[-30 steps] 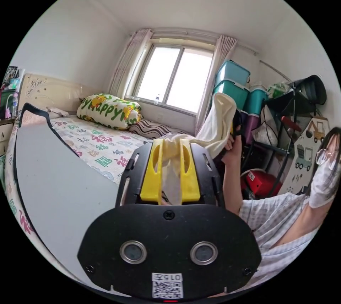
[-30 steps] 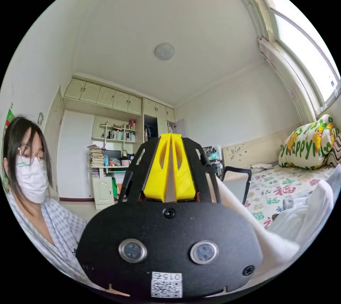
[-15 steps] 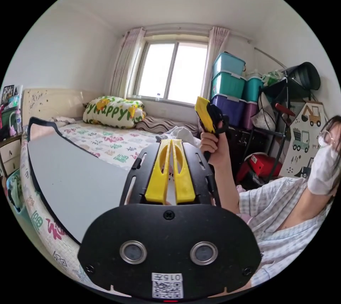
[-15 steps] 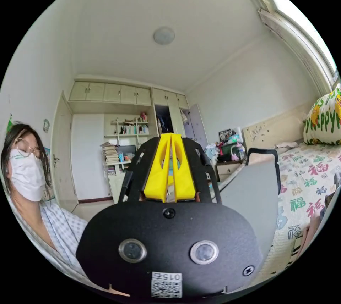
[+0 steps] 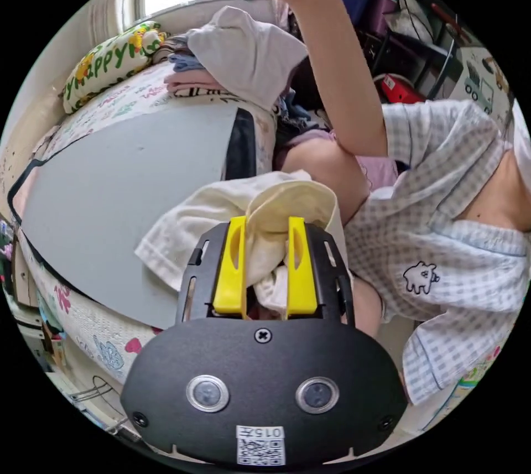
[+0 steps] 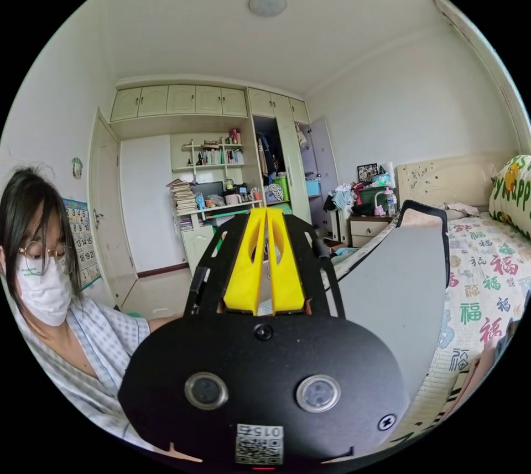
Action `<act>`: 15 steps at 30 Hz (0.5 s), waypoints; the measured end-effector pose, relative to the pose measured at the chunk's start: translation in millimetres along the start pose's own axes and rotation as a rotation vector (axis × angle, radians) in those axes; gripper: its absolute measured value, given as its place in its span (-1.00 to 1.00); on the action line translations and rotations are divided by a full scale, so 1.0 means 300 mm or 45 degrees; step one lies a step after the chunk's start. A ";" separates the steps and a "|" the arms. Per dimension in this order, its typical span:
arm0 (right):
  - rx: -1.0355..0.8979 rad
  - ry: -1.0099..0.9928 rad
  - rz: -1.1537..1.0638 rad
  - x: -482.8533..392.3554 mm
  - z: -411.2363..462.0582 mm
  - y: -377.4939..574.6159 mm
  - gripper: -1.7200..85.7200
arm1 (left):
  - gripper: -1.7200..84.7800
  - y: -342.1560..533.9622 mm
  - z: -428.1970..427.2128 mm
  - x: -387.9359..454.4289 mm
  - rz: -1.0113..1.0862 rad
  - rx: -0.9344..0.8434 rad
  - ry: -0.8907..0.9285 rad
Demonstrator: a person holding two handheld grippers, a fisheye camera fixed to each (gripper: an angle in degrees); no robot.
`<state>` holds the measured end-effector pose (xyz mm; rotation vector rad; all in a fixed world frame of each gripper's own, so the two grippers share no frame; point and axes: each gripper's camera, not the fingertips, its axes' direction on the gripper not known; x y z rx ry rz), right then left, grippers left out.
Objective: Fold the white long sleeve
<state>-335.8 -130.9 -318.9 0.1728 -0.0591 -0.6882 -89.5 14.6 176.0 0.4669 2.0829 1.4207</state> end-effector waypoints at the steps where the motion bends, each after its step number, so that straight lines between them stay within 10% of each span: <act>1: -0.004 -0.018 0.004 -0.005 0.029 0.001 -0.97 | -0.80 -0.002 0.021 0.023 -0.004 -0.024 -0.079; 15: -0.406 0.131 -0.380 -0.240 0.303 -0.013 -0.85 | -0.95 0.093 -0.577 0.120 -0.385 1.073 -0.579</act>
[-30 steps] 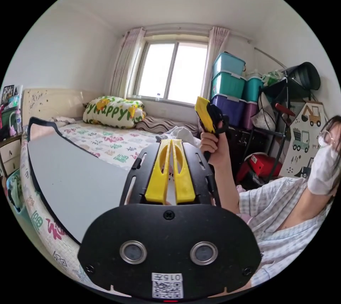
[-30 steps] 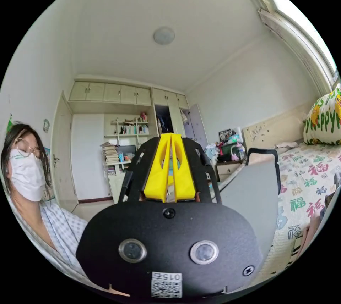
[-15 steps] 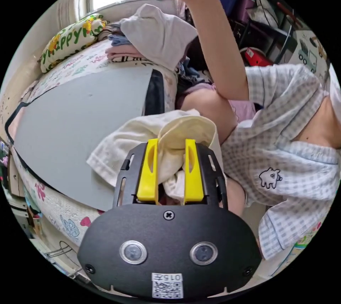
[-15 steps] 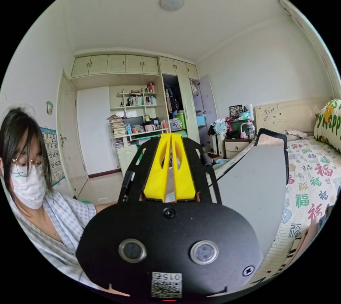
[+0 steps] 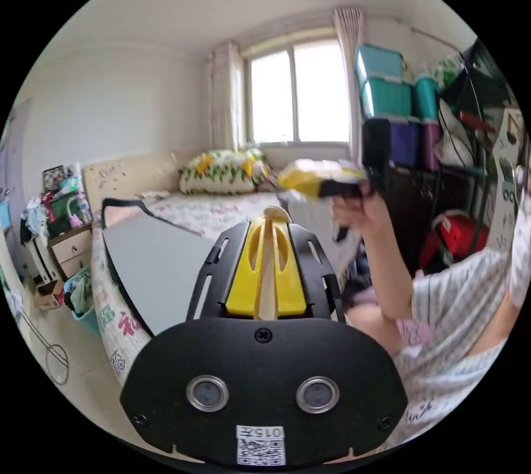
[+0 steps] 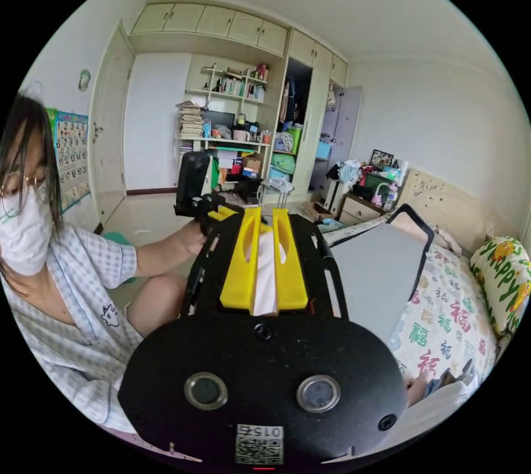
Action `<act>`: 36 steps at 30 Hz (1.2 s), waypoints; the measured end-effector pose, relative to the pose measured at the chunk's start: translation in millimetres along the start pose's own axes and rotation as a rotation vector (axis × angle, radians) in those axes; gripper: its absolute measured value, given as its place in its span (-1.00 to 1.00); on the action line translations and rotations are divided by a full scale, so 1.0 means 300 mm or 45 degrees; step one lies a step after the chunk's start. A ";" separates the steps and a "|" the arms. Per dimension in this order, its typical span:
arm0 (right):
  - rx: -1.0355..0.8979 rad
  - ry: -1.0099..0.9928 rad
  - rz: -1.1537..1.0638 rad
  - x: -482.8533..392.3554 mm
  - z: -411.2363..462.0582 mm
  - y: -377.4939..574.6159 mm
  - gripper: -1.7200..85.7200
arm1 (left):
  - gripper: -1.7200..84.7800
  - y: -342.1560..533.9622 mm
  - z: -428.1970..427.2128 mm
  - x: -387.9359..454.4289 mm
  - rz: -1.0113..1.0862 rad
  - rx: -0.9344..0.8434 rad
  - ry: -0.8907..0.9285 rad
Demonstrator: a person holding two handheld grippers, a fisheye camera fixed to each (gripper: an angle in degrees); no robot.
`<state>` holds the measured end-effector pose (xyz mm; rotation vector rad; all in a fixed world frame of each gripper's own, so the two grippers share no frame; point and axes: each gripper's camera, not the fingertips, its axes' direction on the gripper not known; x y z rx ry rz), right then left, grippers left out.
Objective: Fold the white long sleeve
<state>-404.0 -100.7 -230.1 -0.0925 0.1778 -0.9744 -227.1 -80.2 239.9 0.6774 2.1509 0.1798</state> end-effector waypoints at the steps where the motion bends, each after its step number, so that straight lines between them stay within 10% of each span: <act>1: 0.031 0.041 -0.037 -0.029 -0.006 -0.009 -0.82 | -0.95 -0.031 -0.057 -0.008 -0.036 0.155 -0.074; 5: 0.041 0.157 -0.131 -0.101 -0.015 -0.036 -0.80 | -0.96 -0.091 -0.242 -0.049 -0.185 0.625 -0.212; 15: -0.398 0.097 -0.029 -0.050 0.362 -0.027 -0.61 | -0.96 0.074 -0.122 -0.183 -0.256 0.306 -0.079; 20: -0.419 0.125 0.080 0.038 0.436 0.010 -0.94 | -0.95 0.077 -0.123 -0.162 -0.208 0.241 -0.155; 36: 0.563 0.500 0.395 0.200 -0.277 -0.216 -0.96 | -0.64 0.034 -0.089 -0.091 0.132 -0.273 0.406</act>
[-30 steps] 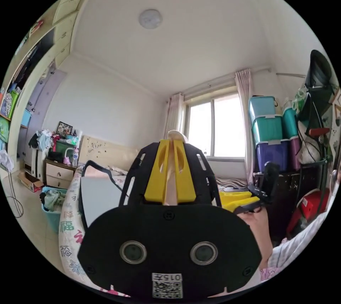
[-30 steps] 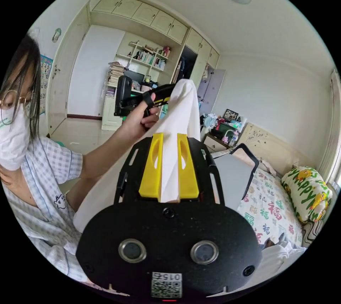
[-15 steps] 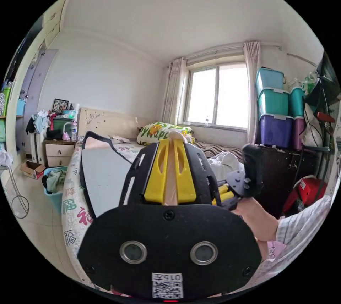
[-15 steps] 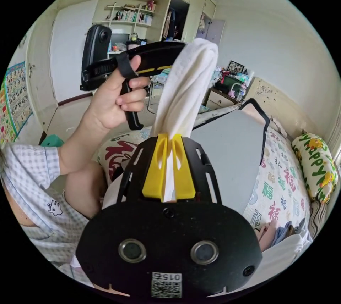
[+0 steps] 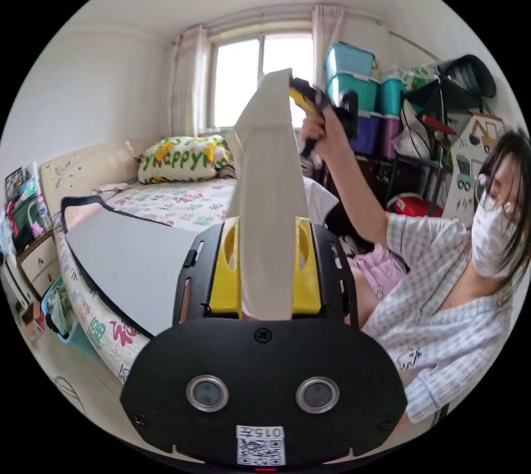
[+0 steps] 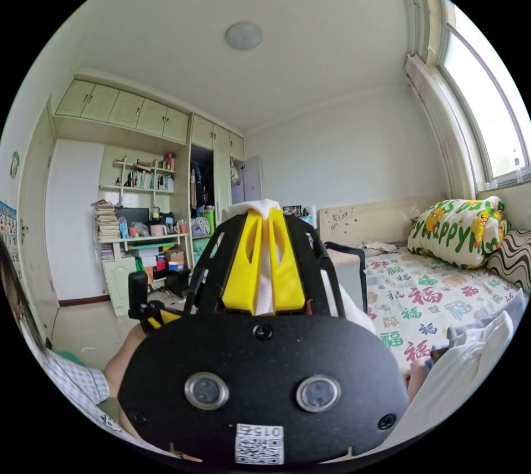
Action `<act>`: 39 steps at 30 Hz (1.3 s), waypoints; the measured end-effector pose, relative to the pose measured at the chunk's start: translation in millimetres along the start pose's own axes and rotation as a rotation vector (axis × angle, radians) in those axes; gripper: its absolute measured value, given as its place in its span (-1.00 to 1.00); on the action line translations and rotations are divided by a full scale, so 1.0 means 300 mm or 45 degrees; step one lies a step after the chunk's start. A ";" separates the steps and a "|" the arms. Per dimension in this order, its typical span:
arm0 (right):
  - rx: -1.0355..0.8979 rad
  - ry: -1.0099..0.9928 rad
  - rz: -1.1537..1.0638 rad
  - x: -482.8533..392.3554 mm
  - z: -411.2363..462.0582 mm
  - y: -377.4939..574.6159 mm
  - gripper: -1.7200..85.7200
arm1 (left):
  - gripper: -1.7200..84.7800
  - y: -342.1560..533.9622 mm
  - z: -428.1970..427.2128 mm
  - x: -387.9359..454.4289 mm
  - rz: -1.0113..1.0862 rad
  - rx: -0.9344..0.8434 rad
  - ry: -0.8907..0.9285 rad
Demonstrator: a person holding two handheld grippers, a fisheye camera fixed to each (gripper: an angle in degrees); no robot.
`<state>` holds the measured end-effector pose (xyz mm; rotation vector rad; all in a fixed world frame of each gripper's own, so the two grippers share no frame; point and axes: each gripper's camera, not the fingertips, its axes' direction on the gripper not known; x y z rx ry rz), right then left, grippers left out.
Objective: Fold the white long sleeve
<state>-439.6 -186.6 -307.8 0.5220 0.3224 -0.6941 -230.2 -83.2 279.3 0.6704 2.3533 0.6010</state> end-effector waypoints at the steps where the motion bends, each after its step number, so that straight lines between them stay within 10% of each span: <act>1: 0.024 -0.005 -0.007 -0.007 -0.031 -0.034 -0.96 | -0.61 -0.009 0.063 0.009 0.019 -0.090 0.016; 14: -0.010 0.022 -0.091 0.070 -0.159 -0.070 -0.95 | -0.90 -0.093 0.653 -0.031 0.030 -0.346 0.008; 18: -0.074 0.294 -0.188 0.151 -0.067 -0.070 -0.95 | -0.95 -0.187 0.674 -0.115 0.017 -0.378 -0.304; 27: 0.038 0.203 -0.267 0.140 0.013 -0.046 -0.94 | -0.95 -0.417 0.312 -0.511 -0.359 0.188 -0.760; 39: -1.124 -0.486 -0.385 -0.035 0.300 1.011 -0.86 | -0.76 0.218 0.390 -0.764 -0.635 -0.530 -0.528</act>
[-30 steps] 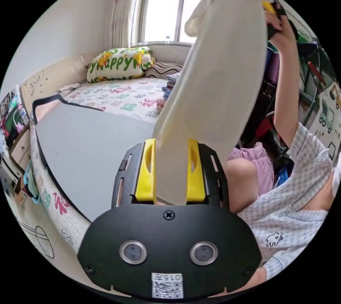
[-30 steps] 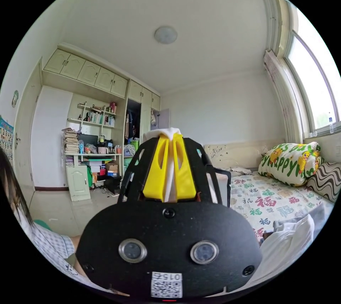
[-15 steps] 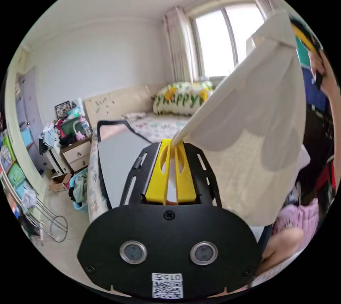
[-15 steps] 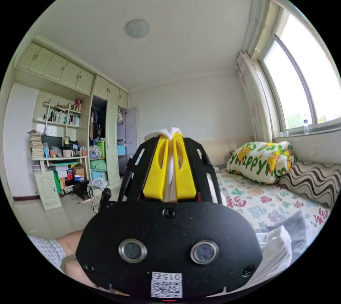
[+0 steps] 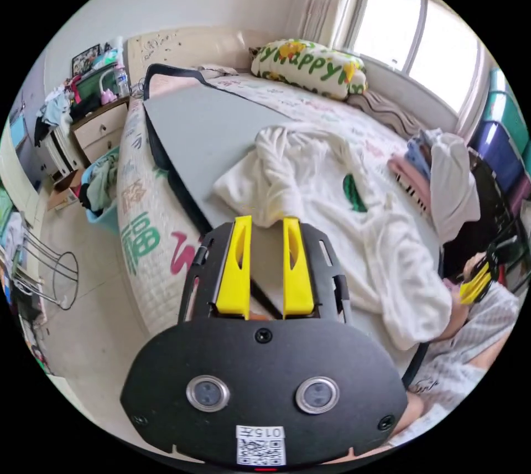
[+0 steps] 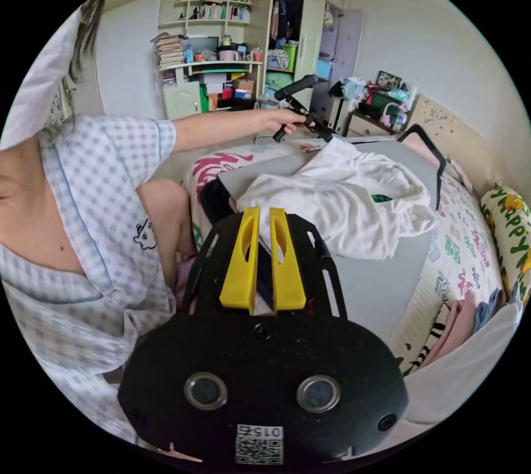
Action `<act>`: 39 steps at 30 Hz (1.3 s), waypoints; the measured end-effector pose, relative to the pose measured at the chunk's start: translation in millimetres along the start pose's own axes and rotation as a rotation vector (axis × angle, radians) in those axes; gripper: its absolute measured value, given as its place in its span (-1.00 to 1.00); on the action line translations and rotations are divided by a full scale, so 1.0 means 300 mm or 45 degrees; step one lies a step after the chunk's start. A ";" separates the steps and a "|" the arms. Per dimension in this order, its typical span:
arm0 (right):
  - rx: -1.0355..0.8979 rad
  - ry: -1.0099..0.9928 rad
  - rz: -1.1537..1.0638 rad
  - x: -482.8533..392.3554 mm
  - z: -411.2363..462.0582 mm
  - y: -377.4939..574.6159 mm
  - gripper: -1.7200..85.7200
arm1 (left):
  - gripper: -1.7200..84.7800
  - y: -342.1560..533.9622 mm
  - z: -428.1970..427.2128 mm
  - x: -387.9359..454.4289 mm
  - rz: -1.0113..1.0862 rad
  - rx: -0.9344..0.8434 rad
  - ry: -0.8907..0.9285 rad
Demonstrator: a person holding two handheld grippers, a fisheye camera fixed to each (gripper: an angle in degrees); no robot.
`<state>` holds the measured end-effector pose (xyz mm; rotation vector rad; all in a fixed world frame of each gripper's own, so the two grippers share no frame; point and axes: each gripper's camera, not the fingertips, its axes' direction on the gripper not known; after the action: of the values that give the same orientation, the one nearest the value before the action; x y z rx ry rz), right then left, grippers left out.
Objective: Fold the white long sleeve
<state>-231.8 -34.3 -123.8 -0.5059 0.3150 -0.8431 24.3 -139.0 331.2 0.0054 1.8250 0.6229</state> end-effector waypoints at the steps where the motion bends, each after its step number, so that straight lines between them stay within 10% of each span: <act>1: 0.020 -0.047 0.004 0.003 -0.011 0.010 -0.87 | -0.76 0.037 -0.018 0.009 0.045 -0.006 -0.056; 12: 0.127 0.264 0.260 0.330 0.092 -0.038 -0.75 | -0.71 0.213 -0.211 0.338 0.347 0.146 0.373; 18: -0.177 0.097 0.375 0.485 0.367 -0.090 -0.95 | -0.90 0.208 -0.085 0.489 0.469 -0.116 0.241; 25: -0.056 0.203 0.329 0.346 0.181 0.026 -0.98 | -0.97 0.187 -0.247 0.549 0.585 0.122 0.405; 30: -0.002 0.211 0.382 0.273 0.096 0.161 -0.98 | -0.84 0.175 -0.180 0.499 0.414 0.081 0.024; 39: 0.004 0.218 0.231 0.178 0.099 0.122 -0.97 | -0.93 0.074 0.002 0.358 0.337 -0.189 0.471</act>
<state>-161.5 -46.4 -122.5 -0.3960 0.5089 -0.7116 -19.3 -86.6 245.3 0.0345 2.1482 0.9980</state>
